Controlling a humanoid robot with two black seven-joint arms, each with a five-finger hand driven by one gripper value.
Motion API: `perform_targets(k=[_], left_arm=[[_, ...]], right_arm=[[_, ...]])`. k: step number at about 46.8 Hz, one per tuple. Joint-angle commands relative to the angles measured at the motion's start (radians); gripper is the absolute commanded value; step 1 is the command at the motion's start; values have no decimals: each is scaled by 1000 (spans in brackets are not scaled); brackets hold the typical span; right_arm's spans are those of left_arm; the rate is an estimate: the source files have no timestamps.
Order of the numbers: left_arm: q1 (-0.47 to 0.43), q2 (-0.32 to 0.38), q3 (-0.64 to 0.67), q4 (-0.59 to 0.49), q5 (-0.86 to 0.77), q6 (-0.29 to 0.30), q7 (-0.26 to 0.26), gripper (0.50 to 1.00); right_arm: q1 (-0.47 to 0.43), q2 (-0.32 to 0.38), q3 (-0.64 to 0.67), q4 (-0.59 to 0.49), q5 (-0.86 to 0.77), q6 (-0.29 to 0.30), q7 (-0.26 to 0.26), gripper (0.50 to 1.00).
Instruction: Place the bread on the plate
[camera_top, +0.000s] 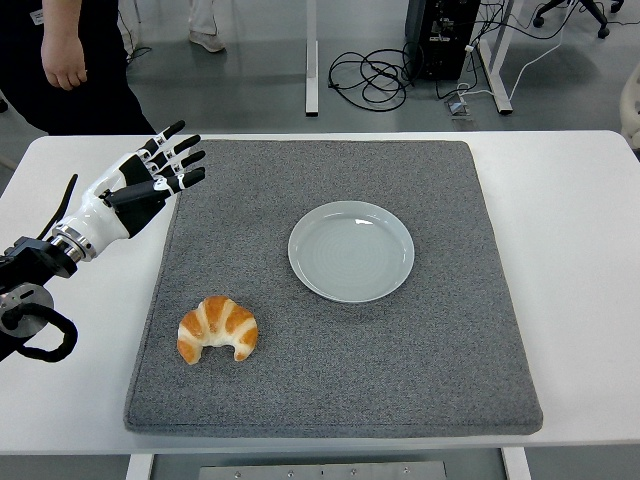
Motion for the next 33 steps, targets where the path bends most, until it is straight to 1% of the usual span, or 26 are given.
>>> perform_targets(k=[1, 6, 11, 16, 25, 33], left_arm=[[-3, 21, 1, -28, 30, 20, 3, 968], [-9, 61, 1, -74, 44, 45, 11, 966], [-13, 119, 1, -141, 45, 56, 15, 965], [-26, 172, 15, -192, 45, 56, 17, 963], [-90, 239, 85, -227, 45, 56, 17, 963], [-128, 314, 113, -298, 45, 56, 17, 963]], right_arm=[[0, 0, 1, 0, 0, 0, 0, 1000], [0, 0, 1, 0, 0, 0, 0, 1000], [0, 0, 1, 0, 0, 0, 0, 1000], [0, 0, 0, 0, 0, 0, 0, 1000], [0, 0, 0, 0, 0, 0, 0, 1000], [0, 0, 0, 0, 0, 0, 0, 1000]])
